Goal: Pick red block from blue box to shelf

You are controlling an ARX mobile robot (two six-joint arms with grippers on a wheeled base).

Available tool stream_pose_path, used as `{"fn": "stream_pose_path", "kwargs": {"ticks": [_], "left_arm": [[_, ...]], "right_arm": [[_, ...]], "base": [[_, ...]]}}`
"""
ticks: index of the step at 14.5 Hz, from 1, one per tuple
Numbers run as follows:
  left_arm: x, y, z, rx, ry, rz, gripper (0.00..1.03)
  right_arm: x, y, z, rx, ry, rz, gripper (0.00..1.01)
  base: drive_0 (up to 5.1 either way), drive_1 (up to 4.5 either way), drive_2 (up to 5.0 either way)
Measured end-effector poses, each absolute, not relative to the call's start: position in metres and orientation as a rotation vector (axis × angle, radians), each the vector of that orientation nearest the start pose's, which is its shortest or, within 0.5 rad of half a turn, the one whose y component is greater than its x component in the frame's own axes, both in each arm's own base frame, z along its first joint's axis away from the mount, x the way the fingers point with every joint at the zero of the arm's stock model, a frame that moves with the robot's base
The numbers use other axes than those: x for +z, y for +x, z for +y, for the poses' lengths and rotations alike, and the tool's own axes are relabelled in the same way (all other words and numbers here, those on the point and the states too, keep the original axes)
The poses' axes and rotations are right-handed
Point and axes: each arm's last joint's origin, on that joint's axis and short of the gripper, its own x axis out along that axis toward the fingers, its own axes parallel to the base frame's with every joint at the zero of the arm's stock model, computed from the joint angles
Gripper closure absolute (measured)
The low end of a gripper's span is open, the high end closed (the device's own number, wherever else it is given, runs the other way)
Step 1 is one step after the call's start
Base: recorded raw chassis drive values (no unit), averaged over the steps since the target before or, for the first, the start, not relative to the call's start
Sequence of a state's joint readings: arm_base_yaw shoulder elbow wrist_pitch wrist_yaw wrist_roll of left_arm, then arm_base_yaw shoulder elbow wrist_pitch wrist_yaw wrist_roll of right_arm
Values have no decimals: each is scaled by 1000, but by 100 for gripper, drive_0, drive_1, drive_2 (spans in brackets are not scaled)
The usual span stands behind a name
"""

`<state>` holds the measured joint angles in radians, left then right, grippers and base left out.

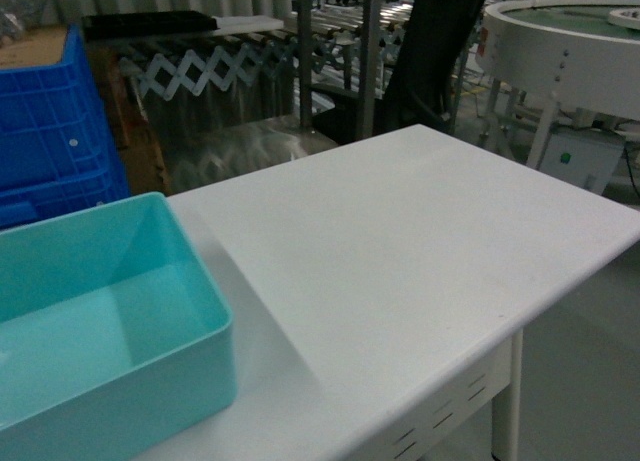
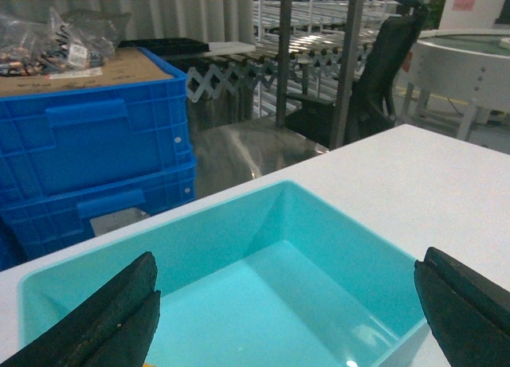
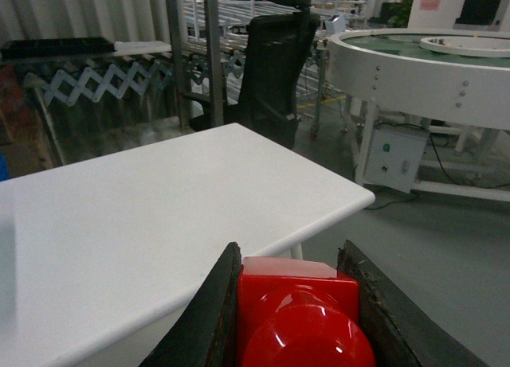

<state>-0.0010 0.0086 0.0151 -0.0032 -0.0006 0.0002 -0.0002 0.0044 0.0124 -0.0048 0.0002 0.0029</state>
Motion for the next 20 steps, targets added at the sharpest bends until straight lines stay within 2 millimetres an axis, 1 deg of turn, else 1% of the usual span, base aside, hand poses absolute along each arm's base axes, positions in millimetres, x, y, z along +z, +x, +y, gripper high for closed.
{"fn": "stream_pose_path", "kwargs": {"ticks": [20], "left_arm": [[168,97,0,0,0,-3,5]], "right_arm": [[167,97,0,0,3,-3,72]], "base": [[-156,-156,-156]]}}
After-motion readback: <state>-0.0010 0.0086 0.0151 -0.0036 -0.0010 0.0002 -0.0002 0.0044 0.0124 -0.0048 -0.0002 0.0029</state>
